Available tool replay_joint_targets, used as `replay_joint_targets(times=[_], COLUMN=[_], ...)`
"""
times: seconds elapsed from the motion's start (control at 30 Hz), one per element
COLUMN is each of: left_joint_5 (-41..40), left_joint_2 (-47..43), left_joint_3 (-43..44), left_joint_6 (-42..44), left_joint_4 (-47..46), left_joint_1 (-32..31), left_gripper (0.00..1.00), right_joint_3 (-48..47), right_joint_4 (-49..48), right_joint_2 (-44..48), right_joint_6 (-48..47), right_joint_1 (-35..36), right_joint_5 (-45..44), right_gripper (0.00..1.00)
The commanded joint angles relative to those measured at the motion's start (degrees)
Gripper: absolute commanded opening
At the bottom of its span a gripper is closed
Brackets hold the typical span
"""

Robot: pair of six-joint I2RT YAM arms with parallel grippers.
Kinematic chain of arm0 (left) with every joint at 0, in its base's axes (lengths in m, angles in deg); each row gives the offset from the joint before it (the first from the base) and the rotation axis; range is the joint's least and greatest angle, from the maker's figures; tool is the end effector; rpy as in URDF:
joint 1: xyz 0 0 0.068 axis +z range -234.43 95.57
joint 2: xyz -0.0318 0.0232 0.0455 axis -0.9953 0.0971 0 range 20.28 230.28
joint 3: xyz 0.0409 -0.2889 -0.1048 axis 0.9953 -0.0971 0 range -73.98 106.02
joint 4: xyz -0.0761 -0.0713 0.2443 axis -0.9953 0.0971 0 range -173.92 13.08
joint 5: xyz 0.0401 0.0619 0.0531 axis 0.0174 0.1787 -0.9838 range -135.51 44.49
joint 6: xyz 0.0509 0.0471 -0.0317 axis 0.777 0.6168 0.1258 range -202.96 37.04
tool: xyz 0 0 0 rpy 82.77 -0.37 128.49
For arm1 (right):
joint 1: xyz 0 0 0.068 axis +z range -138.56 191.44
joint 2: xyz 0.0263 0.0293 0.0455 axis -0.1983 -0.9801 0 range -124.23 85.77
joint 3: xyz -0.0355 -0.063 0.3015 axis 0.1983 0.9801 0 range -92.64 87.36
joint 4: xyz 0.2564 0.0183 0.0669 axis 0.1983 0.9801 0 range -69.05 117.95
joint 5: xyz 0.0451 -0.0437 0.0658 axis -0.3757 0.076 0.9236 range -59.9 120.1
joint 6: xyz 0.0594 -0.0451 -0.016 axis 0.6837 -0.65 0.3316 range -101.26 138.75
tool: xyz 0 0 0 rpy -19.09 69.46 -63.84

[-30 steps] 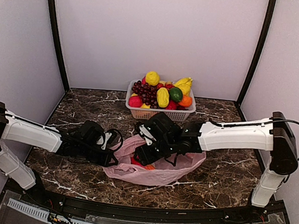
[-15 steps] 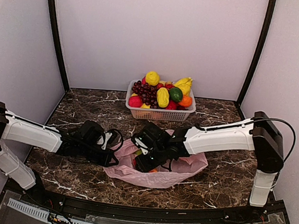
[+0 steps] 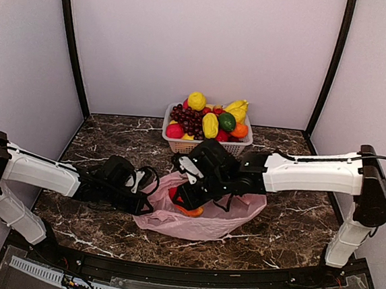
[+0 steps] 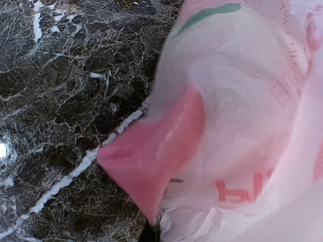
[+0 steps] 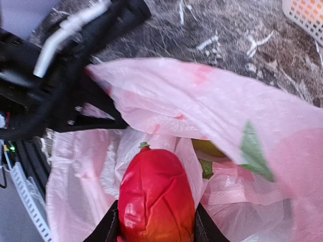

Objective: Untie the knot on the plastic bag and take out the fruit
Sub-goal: Pick up the fake fruit from the takeout bag.

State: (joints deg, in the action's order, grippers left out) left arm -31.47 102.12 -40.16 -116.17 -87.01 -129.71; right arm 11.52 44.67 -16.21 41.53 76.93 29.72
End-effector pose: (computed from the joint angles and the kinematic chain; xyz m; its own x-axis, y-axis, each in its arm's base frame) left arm 0.1896 -0.2137 0.1709 -0.8595 0.1128 -0.4985 0.4057 0.7438 -0.5312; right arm 0.1756 0.3842 0.2472 -0.6441 -0.4792 -0.5963 -0.7144 0.6555 0.2449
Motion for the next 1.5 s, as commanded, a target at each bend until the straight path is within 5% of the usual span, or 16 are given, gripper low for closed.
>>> replay_joint_targets(times=[0.0, 0.87, 1.23, 1.3, 1.47], left_joint_5=[-0.4, -13.0, -11.5, -10.1, -11.6], left_joint_2=[-0.2, -6.6, -10.6, -11.4, -16.0], left_joint_3=[-0.3, -3.4, -3.2, -0.9, 6.8], left_joint_6=[-0.1, -0.9, 1.3, 2.6, 6.2], left_joint_4=[0.5, 11.6, 13.7, 15.4, 22.6], left_joint_1=[-0.2, 0.8, 4.4, 4.4, 4.3], left_gripper=[0.01, 0.01, 0.01, 0.06, 0.66], right_joint_3=[1.9, 16.7, 21.5, 20.4, 19.2], right_joint_4=[-5.9, -10.7, -11.8, -12.7, -18.3], right_joint_2=[7.4, 19.5, 24.8, 23.7, 20.7], right_joint_6=[1.1, 7.8, 8.5, 8.1, 9.1], right_joint_1=[0.5, -5.3, -9.2, -9.2, -9.2], right_joint_5=[2.6, 4.9, 11.1, 13.2, 17.2], right_gripper=[0.3, 0.32, 0.34, 0.34, 0.34])
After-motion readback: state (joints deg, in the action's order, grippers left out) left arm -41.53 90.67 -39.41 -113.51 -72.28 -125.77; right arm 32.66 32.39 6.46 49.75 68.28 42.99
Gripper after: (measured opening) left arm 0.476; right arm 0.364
